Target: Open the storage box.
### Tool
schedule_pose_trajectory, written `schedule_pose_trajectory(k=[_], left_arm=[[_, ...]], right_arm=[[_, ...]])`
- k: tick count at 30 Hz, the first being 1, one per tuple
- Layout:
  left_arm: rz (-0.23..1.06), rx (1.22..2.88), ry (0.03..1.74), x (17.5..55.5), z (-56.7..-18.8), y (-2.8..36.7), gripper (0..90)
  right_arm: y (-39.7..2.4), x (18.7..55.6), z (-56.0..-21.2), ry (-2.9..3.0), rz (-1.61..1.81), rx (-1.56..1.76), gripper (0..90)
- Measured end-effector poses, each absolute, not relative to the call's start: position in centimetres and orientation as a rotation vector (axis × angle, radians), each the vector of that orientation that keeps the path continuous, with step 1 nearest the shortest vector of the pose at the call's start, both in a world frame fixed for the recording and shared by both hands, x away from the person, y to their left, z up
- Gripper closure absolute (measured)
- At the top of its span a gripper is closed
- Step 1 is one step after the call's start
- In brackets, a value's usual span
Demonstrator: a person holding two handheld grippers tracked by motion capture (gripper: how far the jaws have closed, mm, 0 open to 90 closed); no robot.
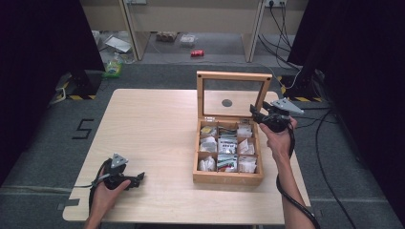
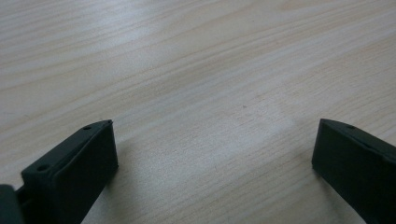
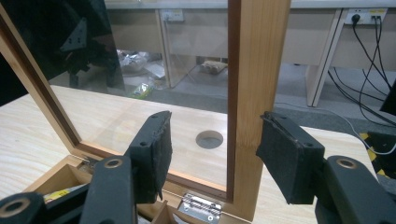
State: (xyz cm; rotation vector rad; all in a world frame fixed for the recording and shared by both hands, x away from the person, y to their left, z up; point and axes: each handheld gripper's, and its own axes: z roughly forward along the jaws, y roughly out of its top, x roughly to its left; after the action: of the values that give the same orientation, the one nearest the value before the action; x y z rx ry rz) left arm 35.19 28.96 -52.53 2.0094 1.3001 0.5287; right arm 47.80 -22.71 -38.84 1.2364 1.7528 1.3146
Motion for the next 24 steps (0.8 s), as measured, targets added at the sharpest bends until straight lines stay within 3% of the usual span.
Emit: schedule_pose_trajectory(k=[24], left_arm=[[0.529,2.010,1.301,35.2,-52.5,29.0,0.0]], right_arm=[[-22.0,46.7,-40.0,1.877,1.252,1.332,40.6]])
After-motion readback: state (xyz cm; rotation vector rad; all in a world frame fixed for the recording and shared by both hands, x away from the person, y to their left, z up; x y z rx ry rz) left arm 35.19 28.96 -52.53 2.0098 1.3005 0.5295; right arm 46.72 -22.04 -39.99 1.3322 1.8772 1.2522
